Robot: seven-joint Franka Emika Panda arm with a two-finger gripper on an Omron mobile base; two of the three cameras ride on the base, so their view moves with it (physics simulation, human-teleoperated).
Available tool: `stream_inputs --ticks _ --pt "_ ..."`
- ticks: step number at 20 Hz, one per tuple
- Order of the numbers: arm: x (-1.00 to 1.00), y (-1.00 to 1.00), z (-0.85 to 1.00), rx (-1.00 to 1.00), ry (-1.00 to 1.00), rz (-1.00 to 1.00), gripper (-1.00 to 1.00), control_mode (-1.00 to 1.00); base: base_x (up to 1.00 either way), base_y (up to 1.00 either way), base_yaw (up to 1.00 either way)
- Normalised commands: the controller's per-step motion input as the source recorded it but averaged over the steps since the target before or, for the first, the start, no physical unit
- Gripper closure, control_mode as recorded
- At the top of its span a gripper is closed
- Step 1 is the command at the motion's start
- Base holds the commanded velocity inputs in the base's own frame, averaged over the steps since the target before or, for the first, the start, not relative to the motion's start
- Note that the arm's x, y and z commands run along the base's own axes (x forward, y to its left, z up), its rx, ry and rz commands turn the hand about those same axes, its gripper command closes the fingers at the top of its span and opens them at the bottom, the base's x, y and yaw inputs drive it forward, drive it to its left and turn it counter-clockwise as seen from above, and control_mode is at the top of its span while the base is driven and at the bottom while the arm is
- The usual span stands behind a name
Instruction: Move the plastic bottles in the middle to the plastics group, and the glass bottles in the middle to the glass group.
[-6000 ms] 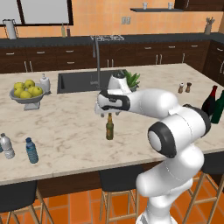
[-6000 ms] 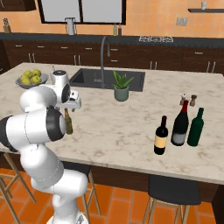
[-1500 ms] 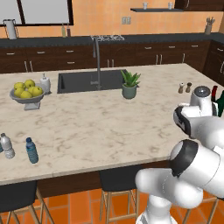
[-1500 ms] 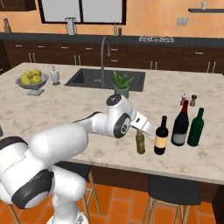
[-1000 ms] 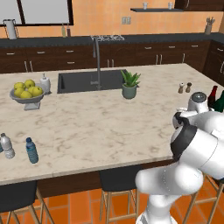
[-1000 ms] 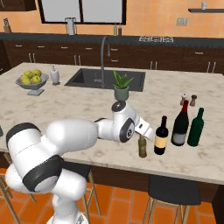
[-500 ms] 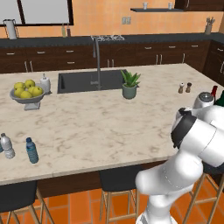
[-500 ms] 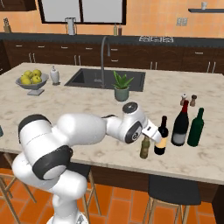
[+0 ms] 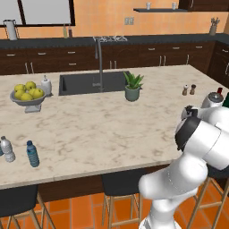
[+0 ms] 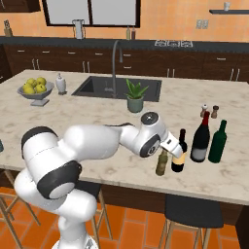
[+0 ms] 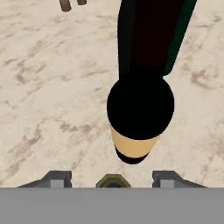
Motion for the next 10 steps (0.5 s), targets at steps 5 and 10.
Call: stream_inputs --ticks 5,10 --pt "-0.18 0.46 0.34 -0.01 -0.17 0.0 -1.0 -1.0 0.0 0.0 0.0" --pt "-0.25 0.78 0.46 -0.12 -0.04 0.0 -1.0 -1.0 0.0 0.0 0.0"
